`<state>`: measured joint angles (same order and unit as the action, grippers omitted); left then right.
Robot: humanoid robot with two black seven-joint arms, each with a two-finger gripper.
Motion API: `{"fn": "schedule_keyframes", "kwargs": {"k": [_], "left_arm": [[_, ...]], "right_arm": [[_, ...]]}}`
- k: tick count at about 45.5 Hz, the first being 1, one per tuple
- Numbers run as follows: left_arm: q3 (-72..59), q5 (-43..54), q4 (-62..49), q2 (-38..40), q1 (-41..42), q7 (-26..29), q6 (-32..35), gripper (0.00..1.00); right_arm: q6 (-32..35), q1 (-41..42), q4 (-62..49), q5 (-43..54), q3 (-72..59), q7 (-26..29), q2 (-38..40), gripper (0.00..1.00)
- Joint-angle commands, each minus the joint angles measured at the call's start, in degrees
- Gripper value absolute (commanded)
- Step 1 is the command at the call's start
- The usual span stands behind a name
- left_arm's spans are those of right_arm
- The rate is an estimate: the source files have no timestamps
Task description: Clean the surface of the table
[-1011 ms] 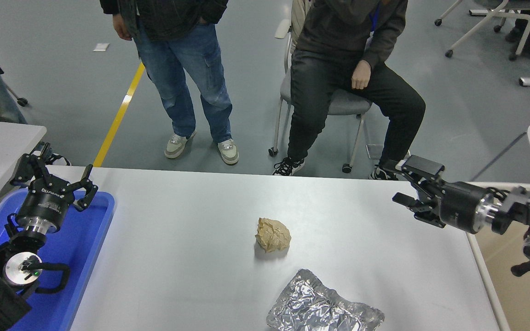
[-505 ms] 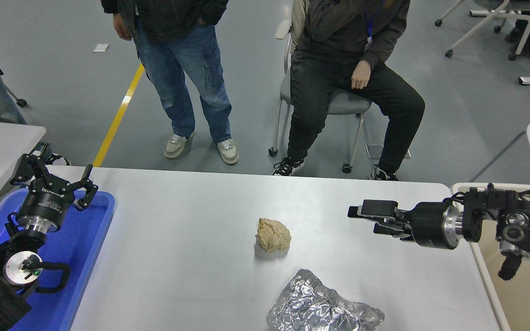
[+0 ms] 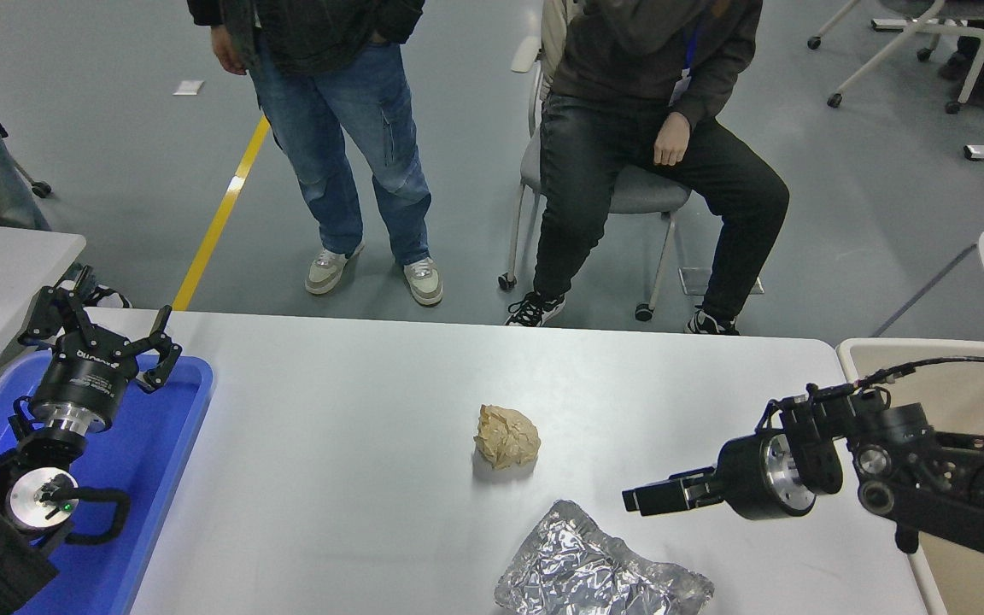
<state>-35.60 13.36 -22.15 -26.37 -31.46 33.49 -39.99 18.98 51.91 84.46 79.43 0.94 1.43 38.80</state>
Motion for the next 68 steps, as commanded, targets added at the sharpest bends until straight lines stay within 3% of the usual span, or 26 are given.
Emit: {"fn": "schedule_keyframes", "kwargs": {"k": [1,13,26,45,60,68], "left_arm": [[0.0,0.0,0.0,0.0,0.0,0.0,0.0,1.00],[0.0,0.0,0.0,0.0,0.0,0.0,0.0,1.00],[0.0,0.0,0.0,0.0,0.0,0.0,0.0,1.00],[0.0,0.0,0.0,0.0,0.0,0.0,0.0,1.00],[0.0,0.0,0.0,0.0,0.0,0.0,0.0,1.00],[0.0,0.0,0.0,0.0,0.0,0.0,0.0,1.00]], "right_arm": [[-5.3,0.3,-0.2,6.7,-5.2,-0.2,-2.4,0.96],[-9.0,-1.5,-0.3,9.7,-8.5,-0.6,-3.6,0.96],[-17.4,-5.7,-3.7,14.7,-8.7,-0.7,-3.8,0.87],[-19.7,-9.3,-3.2,16.5,-8.6,-5.6,-3.8,0.87],[-22.3,-10.5,-5.6,18.5,-8.6,-5.7,-5.7,0.48],[-22.2,-10.4,-6.4,17.6,-8.5,-5.6,-5.6,0.07]]}}
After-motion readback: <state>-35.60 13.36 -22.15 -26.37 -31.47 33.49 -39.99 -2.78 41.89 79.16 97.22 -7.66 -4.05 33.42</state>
